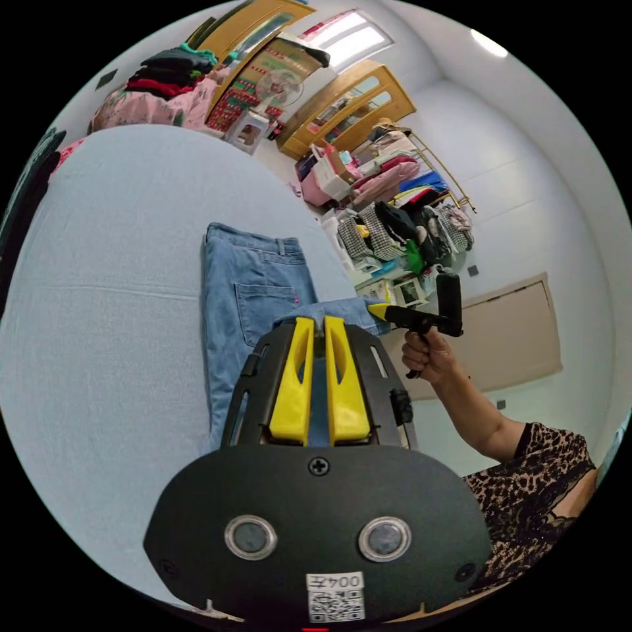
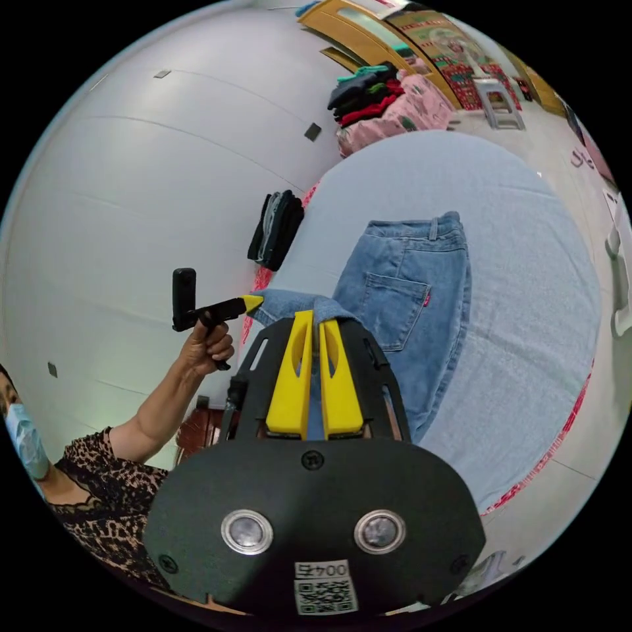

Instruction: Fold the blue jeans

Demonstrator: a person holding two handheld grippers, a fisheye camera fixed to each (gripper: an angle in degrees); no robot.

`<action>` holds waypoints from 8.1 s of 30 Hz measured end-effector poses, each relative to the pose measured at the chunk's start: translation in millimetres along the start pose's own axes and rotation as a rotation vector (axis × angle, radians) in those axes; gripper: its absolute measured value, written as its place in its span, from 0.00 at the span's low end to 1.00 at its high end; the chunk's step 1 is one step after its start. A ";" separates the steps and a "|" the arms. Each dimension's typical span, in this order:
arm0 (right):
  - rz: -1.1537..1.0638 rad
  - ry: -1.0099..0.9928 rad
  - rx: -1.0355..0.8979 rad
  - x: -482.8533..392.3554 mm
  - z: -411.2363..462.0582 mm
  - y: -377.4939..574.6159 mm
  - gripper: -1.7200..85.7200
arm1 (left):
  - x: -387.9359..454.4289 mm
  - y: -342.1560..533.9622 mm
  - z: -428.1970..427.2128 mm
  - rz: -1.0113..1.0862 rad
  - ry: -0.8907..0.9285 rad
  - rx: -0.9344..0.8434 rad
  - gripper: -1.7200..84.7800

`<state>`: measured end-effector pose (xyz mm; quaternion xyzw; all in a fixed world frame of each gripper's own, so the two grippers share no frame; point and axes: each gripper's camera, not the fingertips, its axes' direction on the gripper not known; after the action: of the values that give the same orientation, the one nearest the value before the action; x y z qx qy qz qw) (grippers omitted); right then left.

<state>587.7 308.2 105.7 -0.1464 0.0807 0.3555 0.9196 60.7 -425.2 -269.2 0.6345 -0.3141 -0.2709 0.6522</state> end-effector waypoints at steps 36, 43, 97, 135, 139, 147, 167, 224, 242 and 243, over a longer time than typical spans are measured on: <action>0.262 -0.013 -0.228 163.1 45.3 -109.4 0.11 | -96.2 -24.6 75.8 -0.112 -0.253 -0.064 0.04; 0.201 0.007 -0.182 155.7 0.6 -113.2 0.12 | -93.8 51.4 62.8 -0.062 -0.246 -0.102 0.04; 0.026 0.171 -0.088 35.7 33.5 333.1 0.06 | -110.8 294.5 80.3 0.175 -0.153 -0.295 0.07; 0.604 0.323 -0.034 -88.8 101.7 259.1 0.10 | -28.0 296.8 172.3 -0.008 -0.293 -0.328 0.02; 0.678 0.433 -0.124 -92.9 132.1 242.1 0.04 | -22.2 295.4 194.8 -0.035 -0.361 -0.330 0.02; 0.638 0.433 -0.145 -117.8 156.9 222.1 0.01 | -23.3 284.1 201.7 -0.095 -0.222 -0.372 0.02; 0.551 0.516 -0.202 -139.5 175.1 195.3 0.01 | 15.2 273.9 243.1 0.062 -0.281 -0.493 0.02; 0.236 0.516 -0.093 -70.1 61.5 318.3 0.01 | -78.0 286.7 124.5 -0.144 -0.209 -0.308 0.06; 0.124 0.395 -0.124 -49.4 49.7 333.5 0.04 | -113.1 309.7 112.2 -0.170 -0.093 -0.274 0.10; 0.115 0.326 -0.071 -46.5 38.4 339.0 0.06 | -113.2 310.7 111.6 -0.166 -0.091 -0.273 0.10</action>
<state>325.5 530.2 81.8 -0.2295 0.2243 0.3819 0.8667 -111.8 -398.5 33.1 0.5507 -0.2502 -0.3923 0.6930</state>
